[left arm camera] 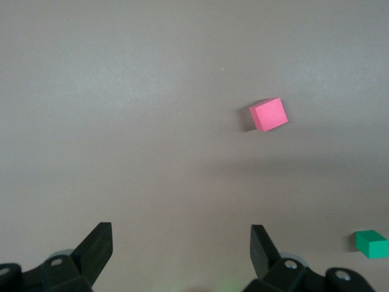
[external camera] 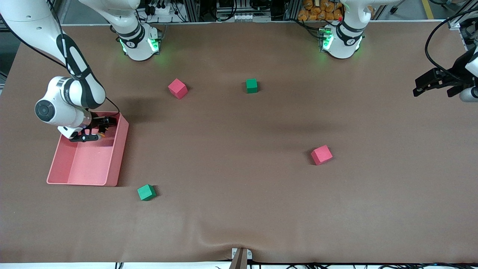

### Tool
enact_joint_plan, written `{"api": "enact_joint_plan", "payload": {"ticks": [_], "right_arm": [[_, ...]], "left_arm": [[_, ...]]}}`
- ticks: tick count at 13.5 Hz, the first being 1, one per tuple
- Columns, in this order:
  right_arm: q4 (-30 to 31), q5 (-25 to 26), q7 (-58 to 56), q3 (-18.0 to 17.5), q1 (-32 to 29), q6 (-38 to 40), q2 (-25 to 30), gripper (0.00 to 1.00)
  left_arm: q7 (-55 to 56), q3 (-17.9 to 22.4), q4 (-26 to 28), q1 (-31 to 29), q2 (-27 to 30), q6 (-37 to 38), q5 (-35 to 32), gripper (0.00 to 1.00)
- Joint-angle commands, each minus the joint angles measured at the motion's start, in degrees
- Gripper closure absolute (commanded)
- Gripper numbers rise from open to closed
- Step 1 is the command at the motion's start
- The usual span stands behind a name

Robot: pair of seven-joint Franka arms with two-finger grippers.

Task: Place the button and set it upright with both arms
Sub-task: 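Lift the button up out of the pink tray with the right gripper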

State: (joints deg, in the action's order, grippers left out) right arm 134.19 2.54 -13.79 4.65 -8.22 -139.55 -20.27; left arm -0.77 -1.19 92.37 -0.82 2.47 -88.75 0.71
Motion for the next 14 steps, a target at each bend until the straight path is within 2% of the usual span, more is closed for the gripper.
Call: {"api": "enact_joint_plan", "payload": {"ticks": [1, 5, 10, 11, 13, 14], "right_arm": [[-2.2, 0.2, 1.0, 0.1, 0.8, 0.4, -2.2, 0.0], [-4.7, 0.2, 1.0, 0.2, 1.5, 0.6, -2.6, 0.0], [-4.8, 0.2, 1.0, 0.1, 1.7, 1.7, -2.6, 0.0], [-4.8, 0.2, 1.0, 0.1, 1.7, 2.3, -2.6, 0.22], [-4.8, 0.2, 1.0, 0.1, 1.8, 2.5, -2.6, 0.78], [-4.8, 0.2, 1.0, 0.1, 1.7, 2.5, -2.5, 1.0]], "left_arm": [[-0.7, -0.4, -0.3, -0.2, -0.1, -0.5, -0.7, 0.0], [-0.6, -0.7, -0.3, -0.1, -0.7, -0.5, -0.8, 0.0], [-0.6, -0.7, -0.6, 0.0, -1.3, -0.9, -0.8, 0.0], [-0.6, -0.7, -0.7, 0.0, -1.4, -0.9, -0.9, 0.0], [-0.7, -0.7, -0.6, 0.0, -1.4, -0.9, -0.9, 0.0], [-1.0, -0.7, -0.6, 0.0, -1.4, -0.9, -0.9, 0.0]]}}
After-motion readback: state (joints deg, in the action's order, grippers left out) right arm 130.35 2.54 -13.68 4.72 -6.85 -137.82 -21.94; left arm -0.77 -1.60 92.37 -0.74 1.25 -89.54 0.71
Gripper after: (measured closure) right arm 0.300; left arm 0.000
